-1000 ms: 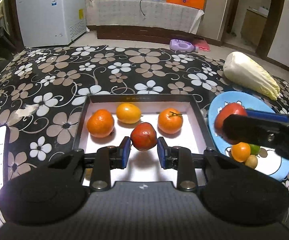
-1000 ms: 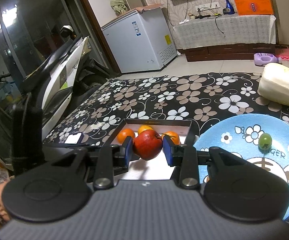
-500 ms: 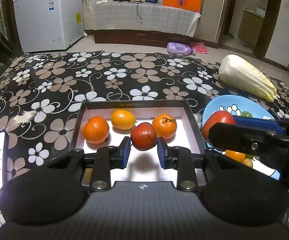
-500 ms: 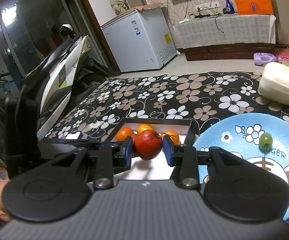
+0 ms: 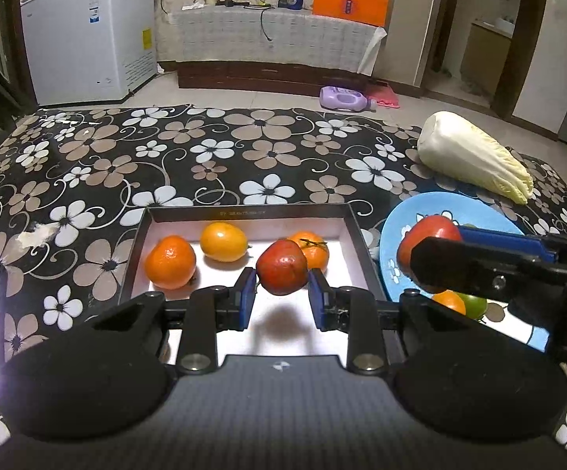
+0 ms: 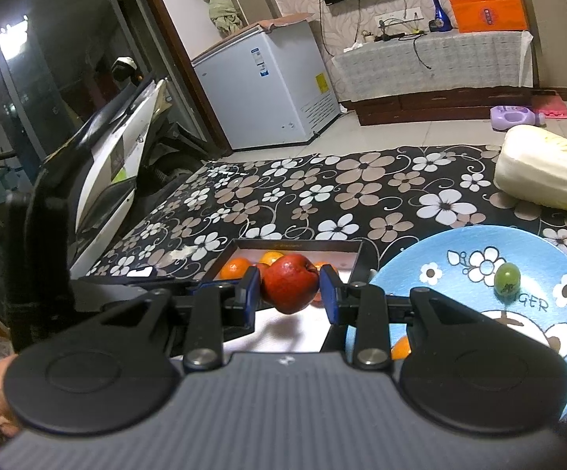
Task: Organize fruits
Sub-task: 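Carry both red tomatoes in both grippers over the blue plate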
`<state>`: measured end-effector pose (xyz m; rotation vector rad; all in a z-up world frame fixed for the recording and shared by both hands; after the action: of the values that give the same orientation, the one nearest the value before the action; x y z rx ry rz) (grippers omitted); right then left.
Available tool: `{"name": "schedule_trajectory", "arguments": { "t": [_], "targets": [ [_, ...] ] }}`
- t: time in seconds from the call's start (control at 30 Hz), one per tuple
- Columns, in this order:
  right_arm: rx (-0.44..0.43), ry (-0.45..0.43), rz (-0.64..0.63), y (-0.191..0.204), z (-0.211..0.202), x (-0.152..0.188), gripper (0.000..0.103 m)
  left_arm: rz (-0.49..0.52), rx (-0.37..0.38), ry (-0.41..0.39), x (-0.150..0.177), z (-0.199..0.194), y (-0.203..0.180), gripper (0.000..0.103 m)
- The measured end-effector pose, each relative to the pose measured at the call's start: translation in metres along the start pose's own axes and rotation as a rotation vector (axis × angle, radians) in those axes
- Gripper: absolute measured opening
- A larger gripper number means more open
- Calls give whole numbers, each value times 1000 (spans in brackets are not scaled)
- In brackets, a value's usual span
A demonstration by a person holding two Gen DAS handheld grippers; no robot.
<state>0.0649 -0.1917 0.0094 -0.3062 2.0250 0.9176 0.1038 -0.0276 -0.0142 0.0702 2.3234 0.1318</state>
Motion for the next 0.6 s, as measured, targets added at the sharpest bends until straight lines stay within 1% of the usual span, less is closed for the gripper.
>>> {"name": "schedule_trajectory", "arguments": {
  "t": [0.23, 0.6],
  "targets": [
    [27, -22, 10, -8, -11, -2, 36, 1, 19, -3, -1, -2, -9, 34],
    [84, -61, 33, -26, -35, -4, 36, 13, 68, -17, -3, -8, -32, 34]
  ]
}}
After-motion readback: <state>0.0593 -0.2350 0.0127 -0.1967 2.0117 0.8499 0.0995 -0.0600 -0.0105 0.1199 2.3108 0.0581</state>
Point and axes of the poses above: each gripper's, at about its wrist camera, not at the fingertips, and z roughly the way its jaws point, y to its left, x to its underside, the point moved 2 cm from there along z, roughly the way its jaws point, and after that the axes turned 15 degrees about -x, right-handed, at the moved point
